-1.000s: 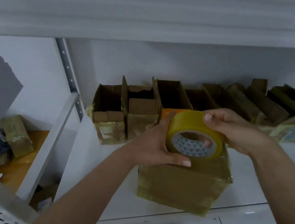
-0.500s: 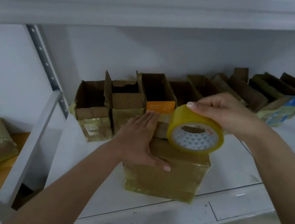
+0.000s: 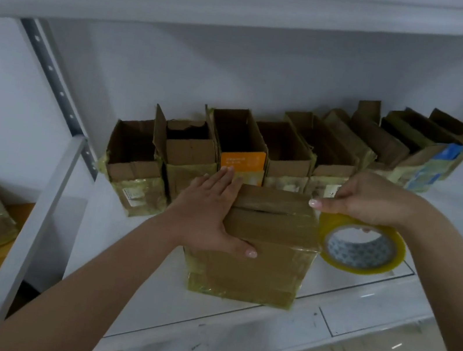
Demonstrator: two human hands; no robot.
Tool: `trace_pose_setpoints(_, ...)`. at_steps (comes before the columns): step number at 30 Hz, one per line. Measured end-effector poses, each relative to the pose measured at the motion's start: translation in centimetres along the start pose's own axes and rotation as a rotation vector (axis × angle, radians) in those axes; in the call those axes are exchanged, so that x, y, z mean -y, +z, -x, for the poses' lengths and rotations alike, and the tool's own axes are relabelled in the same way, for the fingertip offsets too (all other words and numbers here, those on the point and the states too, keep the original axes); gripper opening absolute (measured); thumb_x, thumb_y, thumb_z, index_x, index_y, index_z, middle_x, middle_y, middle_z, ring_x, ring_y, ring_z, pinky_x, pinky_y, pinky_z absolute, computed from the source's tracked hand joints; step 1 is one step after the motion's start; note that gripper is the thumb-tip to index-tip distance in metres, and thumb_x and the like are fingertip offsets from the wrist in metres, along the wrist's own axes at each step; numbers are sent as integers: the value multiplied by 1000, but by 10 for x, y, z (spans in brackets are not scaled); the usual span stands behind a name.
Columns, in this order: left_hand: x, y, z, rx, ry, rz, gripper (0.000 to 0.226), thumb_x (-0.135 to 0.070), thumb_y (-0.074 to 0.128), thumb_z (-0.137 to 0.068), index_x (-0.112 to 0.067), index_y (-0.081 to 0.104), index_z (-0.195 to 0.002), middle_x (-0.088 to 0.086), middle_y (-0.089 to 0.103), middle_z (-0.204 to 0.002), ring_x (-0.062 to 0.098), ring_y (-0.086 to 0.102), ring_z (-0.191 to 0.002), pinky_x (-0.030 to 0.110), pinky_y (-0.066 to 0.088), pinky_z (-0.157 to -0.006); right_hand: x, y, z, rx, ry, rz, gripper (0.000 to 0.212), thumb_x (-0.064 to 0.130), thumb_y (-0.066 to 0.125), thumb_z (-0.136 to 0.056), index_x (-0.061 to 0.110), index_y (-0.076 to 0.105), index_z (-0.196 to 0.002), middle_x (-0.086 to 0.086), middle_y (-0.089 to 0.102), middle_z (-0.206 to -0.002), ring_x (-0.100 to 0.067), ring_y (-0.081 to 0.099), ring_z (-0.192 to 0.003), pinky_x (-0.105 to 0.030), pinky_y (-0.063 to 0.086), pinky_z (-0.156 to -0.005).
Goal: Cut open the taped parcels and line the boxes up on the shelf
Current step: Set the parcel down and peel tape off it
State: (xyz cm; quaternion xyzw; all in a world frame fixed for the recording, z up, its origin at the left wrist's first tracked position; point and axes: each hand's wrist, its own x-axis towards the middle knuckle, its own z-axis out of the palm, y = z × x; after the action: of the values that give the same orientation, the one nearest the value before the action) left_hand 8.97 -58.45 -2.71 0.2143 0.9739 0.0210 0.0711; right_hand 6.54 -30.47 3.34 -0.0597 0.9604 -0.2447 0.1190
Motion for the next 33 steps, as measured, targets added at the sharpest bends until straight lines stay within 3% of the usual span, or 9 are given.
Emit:
trace_pose_setpoints(4,0,0,-2,20,-3,-21,141,-102,19,-45,-19,-21,-152,2,-26,-160,15,-22,-148,41,-9,-121,-15,23,-1,35,38,-141,71,81,61,-46,13,74,-63,6,62,-52,-11,64,-54,-24,48,-57)
trace_pose_setpoints(8,-1,-1,-1,24,0,-37,138,-100,24,-49,-19,-17,-153,1,-19,-162,17,-15,-149,42,-7,-122,-19,32,-1,26,62,-275,68,75,66,-48,9,74,-64,-2,66,-54,-7,61,-48,-22,43,-54)
trace_pose_setpoints(12,5,-10,2,26,22,51,134,-93,45,-54,-23,-6,-156,-3,-3,-164,18,2,-149,40,1,-121,-14,38,8,21,39,-373,54,68,68,-57,18,78,-74,11,68,-58,5,62,-51,-17,42,-50)
trace_pose_setpoints(16,20,-25,5,69,79,50,127,-77,65,-66,-21,-5,-156,-3,-5,-164,16,-2,-150,39,-7,-119,-6,52,13,-51,43,-451,55,62,75,-66,8,77,-77,-6,70,-63,0,62,-49,-19,41,-51)
trace_pose_setpoints(18,20,-25,5,73,81,-12,130,-81,58,-66,-20,-16,-154,-1,-18,-162,15,-17,-149,41,-17,-116,-5,55,13,-96,70,-455,54,58,77,-68,5,76,-76,-6,68,-61,-1,61,-47,-20,41,-51)
trace_pose_setpoints(21,-12,-6,8,-27,117,-55,127,-95,30,-61,-23,-27,-149,-3,-31,-155,16,-29,-144,45,-13,-120,-2,57,14,-92,85,-474,41,56,78,-69,15,77,-68,6,69,-57,2,62,-50,-18,42,-48)
trace_pose_setpoints(24,-46,17,11,-113,130,-85,103,-83,14,-70,-28,-14,-153,-6,-19,-159,14,-25,-141,46,3,-123,1,59,14,-80,65,-476,34,53,78,-72,20,76,-67,12,69,-57,6,62,-51,-12,41,-43)
trace_pose_setpoints(30,-38,16,6,-109,124,-91,93,-71,40,-83,-34,-5,-154,-8,-10,-163,15,-15,-148,39,1,-121,5,60,12,-52,59,-450,31,54,78,-71,23,77,-72,18,71,-65,13,62,-61,-14,40,-56)
trace_pose_setpoints(33,-34,19,18,-292,181,34,89,-68,48,-84,-28,14,-156,-2,8,-164,18,-1,-151,44,8,-123,3,63,10,-68,71,-468,32,56,80,-65,25,78,-69,20,70,-64,7,63,-61,-18,41,-57)
